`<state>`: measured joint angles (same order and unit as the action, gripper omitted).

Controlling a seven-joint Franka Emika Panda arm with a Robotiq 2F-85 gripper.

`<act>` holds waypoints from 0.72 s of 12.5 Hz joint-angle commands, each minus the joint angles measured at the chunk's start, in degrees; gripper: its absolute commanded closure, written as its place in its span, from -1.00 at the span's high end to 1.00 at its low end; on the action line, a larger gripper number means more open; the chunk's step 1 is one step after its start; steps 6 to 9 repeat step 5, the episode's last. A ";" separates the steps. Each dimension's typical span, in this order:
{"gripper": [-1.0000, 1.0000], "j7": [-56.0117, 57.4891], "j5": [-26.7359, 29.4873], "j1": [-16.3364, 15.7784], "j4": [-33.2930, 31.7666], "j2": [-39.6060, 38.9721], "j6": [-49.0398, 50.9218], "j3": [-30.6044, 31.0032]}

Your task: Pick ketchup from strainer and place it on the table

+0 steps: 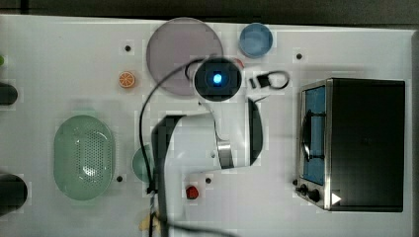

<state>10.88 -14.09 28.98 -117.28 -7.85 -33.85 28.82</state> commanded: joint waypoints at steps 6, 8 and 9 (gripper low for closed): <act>1.00 -3.64 13.55 -0.66 16.98 5.79 20.75 1.38; 1.00 -3.64 13.55 -0.66 16.98 5.79 20.75 1.38; 1.00 -3.64 13.55 -0.66 16.98 5.79 20.75 1.38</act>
